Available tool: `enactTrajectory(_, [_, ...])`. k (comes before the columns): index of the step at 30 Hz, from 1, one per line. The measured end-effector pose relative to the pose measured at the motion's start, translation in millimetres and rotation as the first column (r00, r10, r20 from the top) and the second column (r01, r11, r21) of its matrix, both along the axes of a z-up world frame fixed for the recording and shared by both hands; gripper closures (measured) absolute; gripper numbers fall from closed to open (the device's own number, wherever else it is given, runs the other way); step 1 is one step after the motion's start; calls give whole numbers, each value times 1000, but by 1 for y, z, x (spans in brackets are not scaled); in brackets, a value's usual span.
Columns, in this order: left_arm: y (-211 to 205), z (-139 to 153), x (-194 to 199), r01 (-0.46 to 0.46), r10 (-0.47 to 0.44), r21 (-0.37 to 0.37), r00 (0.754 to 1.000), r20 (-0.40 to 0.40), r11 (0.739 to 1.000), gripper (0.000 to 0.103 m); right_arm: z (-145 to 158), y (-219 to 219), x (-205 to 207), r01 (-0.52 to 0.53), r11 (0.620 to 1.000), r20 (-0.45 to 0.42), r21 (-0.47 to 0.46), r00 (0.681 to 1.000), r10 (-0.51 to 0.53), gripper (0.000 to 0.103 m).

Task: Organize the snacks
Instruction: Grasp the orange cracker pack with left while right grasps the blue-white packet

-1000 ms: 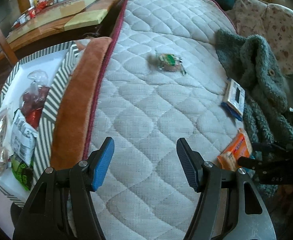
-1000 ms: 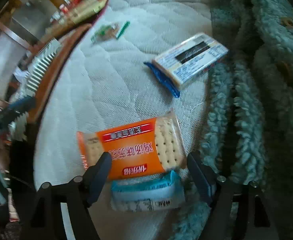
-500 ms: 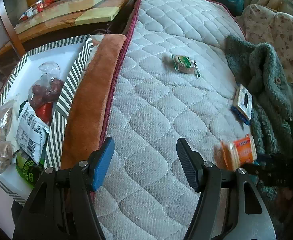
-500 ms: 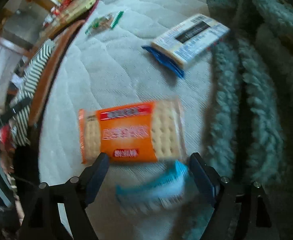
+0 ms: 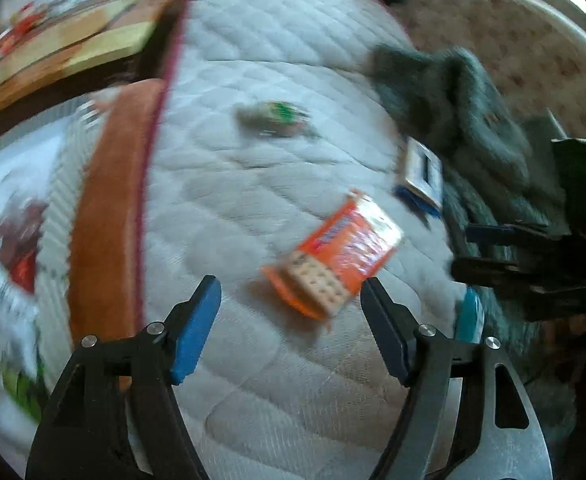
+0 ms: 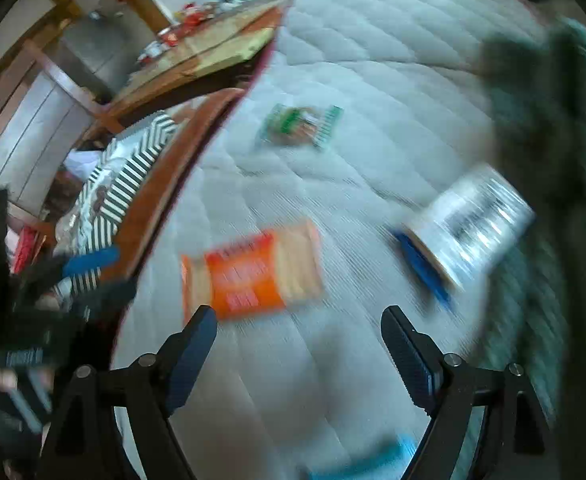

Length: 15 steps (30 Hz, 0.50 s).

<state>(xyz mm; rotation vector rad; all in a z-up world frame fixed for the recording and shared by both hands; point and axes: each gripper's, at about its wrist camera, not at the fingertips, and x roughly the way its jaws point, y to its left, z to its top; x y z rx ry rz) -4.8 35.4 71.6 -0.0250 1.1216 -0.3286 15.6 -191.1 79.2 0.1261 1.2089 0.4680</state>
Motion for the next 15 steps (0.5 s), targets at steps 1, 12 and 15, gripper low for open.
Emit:
enactTrajectory(1, [-6,-2,2,41,-41,10,999,-2,999,30,1,-13,-13,34,999,-14,4,999,-34,20])
enactTrajectory(12, [-55,-25,23,315,-320,162,947,8,935,30,-36,-47,-80,207,977,-187,-57,959,-214,20])
enactTrajectory(15, [-56,-27,32,308,-313,163,950,9,938,30,-47,-45,-71,233,972,-196,-25,952,-233,20])
